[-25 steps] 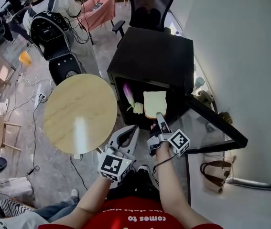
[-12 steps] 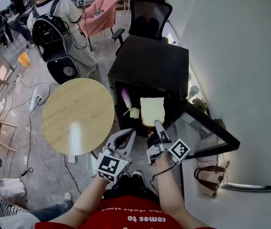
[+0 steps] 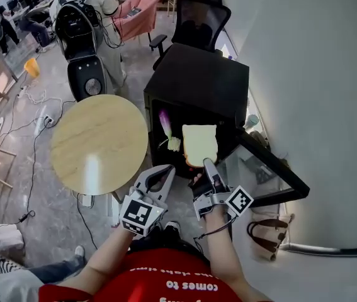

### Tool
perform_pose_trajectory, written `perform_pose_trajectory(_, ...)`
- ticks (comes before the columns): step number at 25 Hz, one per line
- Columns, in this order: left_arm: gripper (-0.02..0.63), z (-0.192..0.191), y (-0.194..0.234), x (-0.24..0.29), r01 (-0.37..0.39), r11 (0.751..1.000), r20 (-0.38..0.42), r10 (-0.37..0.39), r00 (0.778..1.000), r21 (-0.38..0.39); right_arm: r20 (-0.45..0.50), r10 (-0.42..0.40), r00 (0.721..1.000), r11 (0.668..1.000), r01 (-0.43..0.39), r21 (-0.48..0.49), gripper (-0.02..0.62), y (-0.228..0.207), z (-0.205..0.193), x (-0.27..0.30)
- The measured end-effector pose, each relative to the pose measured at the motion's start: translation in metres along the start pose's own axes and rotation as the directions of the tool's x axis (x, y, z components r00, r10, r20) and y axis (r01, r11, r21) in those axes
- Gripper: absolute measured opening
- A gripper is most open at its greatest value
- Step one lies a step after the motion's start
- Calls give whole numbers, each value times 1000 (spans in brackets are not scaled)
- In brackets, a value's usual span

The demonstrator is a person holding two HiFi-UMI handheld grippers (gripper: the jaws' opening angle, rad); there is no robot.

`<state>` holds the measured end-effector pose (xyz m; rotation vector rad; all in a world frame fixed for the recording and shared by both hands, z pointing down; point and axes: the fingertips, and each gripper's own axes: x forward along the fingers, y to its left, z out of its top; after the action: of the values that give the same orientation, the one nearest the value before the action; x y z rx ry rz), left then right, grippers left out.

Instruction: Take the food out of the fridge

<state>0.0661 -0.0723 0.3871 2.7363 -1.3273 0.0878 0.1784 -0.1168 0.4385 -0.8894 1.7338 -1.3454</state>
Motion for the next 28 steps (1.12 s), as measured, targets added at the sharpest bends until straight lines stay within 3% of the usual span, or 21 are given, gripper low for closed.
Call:
perform_pose_trajectory(8, 8, 0, 12, -14, -50, 999, -10, 50, 999, -1, -90, 53, 995, 999, -52, 10, 94, 19, -23, 16)
perform_pose_trajectory(16, 8, 4, 36, -37, -159, 987, 9, 159, 987, -2, -214, 78, 974, 997, -75, 24, 94, 20, -60, 39)
perform_pose_trajectory(23, 8, -3, 74, -75, -292, 956, 8, 292, 956, -20, -346, 107, 932, 994, -86, 74, 94, 18, -117, 71)
perform_pose_trajectory(28, 8, -4, 98, -106, -395, 918, 5, 395, 919, -32, -442, 130, 888, 990, -89, 112, 94, 20, -161, 89)
